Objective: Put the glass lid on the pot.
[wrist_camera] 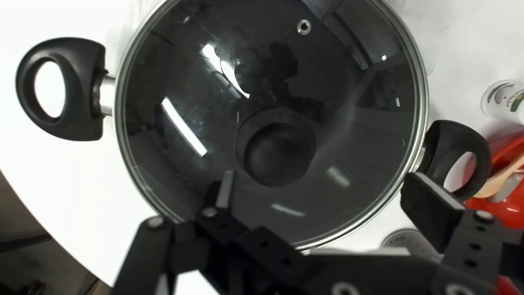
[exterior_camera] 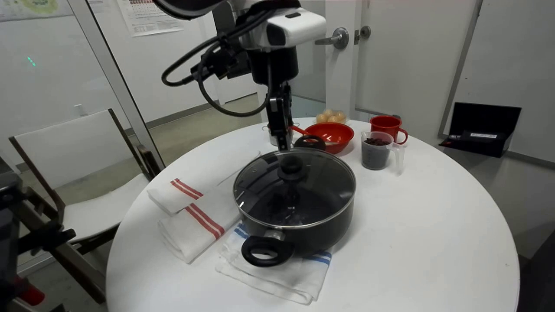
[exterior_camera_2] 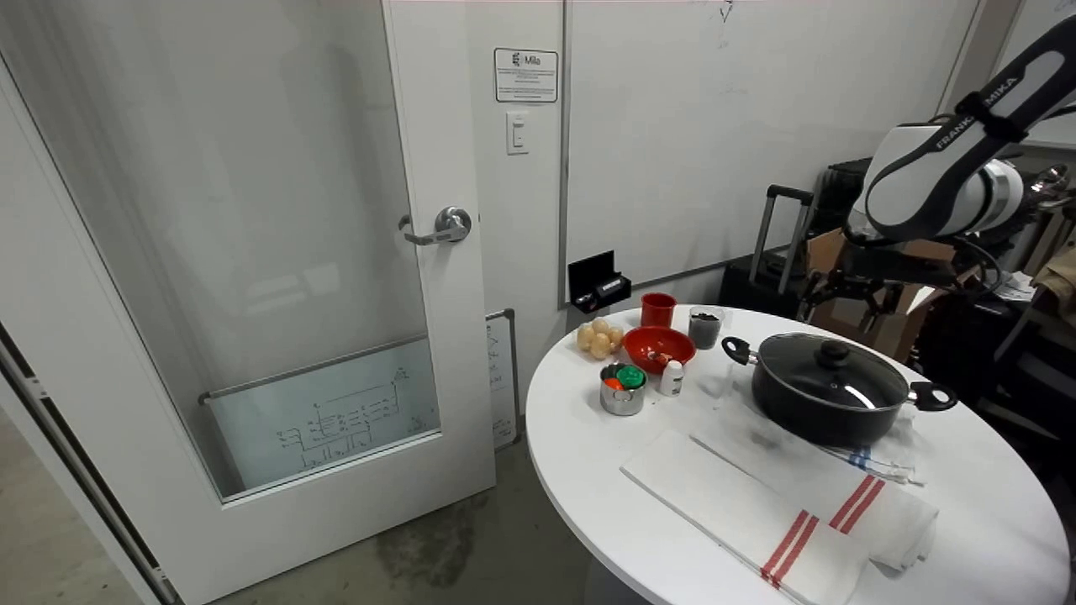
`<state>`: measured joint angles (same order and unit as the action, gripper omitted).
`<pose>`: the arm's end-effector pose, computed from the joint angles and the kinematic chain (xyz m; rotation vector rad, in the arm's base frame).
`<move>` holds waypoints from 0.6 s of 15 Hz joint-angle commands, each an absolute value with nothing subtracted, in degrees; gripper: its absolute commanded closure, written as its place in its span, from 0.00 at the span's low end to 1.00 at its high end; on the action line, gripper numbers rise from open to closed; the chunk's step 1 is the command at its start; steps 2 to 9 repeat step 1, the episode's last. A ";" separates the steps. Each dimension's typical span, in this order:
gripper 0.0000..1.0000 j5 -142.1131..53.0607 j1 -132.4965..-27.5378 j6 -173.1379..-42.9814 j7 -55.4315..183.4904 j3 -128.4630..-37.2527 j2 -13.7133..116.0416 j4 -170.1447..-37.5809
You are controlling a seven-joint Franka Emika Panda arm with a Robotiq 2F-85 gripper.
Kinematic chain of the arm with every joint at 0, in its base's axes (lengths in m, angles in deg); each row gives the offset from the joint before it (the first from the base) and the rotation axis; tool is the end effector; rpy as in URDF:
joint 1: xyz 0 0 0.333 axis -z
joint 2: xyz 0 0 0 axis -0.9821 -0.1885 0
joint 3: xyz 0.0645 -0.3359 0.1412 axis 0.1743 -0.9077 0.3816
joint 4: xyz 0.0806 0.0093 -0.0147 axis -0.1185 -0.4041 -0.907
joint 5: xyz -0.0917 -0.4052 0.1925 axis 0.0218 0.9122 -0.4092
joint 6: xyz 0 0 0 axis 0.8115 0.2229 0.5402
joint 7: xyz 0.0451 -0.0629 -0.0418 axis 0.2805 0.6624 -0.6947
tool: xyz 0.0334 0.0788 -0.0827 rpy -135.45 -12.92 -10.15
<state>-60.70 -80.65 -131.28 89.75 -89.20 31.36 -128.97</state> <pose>0.6464 -0.1099 0.1093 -2.8488 1.2970 -0.1387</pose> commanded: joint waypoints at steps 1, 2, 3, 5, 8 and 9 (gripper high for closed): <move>0.00 -59.83 -83.66 -133.84 92.03 -91.81 34.73 -133.44; 0.00 -59.83 -83.66 -133.84 92.03 -91.81 34.73 -133.44; 0.00 -59.83 -83.66 -133.84 92.03 -91.81 34.73 -133.44; 0.00 -59.83 -83.66 -133.84 92.03 -91.81 34.73 -133.44; 0.00 -59.83 -83.66 -133.84 92.03 -91.81 34.73 -133.44; 0.00 -59.83 -83.66 -133.84 92.03 -91.81 34.73 -133.44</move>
